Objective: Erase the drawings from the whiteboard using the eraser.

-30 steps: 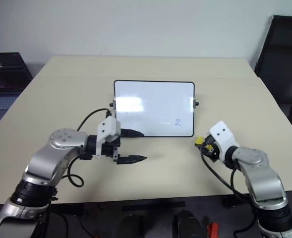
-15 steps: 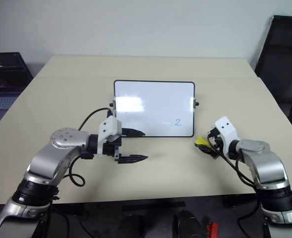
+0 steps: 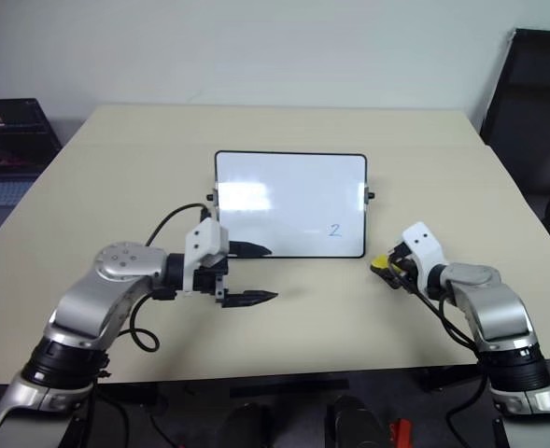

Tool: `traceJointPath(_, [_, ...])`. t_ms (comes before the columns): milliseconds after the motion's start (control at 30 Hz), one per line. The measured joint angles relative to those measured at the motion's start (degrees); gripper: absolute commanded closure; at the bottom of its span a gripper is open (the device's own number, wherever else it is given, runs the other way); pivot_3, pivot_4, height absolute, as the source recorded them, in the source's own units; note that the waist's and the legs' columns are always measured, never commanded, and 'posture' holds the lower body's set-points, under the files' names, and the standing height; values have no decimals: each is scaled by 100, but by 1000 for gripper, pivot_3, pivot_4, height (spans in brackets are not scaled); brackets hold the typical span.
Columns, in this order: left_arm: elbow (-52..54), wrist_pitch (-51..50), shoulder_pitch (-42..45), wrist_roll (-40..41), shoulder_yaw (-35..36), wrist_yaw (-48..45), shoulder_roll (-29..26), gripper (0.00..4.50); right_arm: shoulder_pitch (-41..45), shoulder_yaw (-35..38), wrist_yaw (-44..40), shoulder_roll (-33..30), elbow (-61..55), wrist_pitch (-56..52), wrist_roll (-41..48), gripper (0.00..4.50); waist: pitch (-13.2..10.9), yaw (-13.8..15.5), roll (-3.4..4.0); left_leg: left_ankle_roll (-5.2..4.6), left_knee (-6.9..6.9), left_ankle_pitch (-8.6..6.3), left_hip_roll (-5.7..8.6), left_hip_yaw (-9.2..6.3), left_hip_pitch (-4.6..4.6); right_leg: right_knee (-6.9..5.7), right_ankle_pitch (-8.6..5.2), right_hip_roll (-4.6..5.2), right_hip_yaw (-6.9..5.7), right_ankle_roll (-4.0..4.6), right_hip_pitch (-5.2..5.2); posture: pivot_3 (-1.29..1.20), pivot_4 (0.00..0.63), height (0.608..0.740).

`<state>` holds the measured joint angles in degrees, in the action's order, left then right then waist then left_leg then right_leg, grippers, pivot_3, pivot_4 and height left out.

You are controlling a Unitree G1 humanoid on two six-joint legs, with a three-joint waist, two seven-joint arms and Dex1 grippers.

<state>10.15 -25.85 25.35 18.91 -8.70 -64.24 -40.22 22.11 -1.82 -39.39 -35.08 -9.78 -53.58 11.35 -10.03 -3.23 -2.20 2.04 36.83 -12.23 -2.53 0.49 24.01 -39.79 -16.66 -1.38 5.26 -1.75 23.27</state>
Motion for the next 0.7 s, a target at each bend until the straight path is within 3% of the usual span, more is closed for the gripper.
traceJointPath(233, [17, -110, -90, -2, 71, 179, -81, 0, -64, 5, 139, 54, -179, -58, 159, 3859, 0, -1, 0, 0, 0, 0, -3, -4, 0, 0, 0, 0, 2, 0, 0, 0, 150, 740])
traceJointPath(500, [30, -495, -414, -74, 580, 985, -187, 0, -523, -118, 483, -127, -1751, -186, 144, 3860, 0, -3, 1, 0, 0, 0, -4, -16, -2, -1, 0, 2, 4, -2, 1, 0, 150, 740])
traceJointPath(600, [34, -541, -423, -129, 580, 1121, -189, 0, -264, -519, 674, -93, -2250, -188, 31, 3882, 0, -5, 0, 0, 1, 0, -5, -18, -4, -2, 1, 0, 4, -2, 1, 0, 150, 740])
traceJointPath(700, [35, -585, -355, -130, 568, 1135, -181, 0, 303, -1024, 934, 17, -2042, 36, -375, 3937, 0, -4, 0, 0, 4, 1, -3, -12, -5, -3, 2, 1, 4, -4, 1, 0, 150, 740])
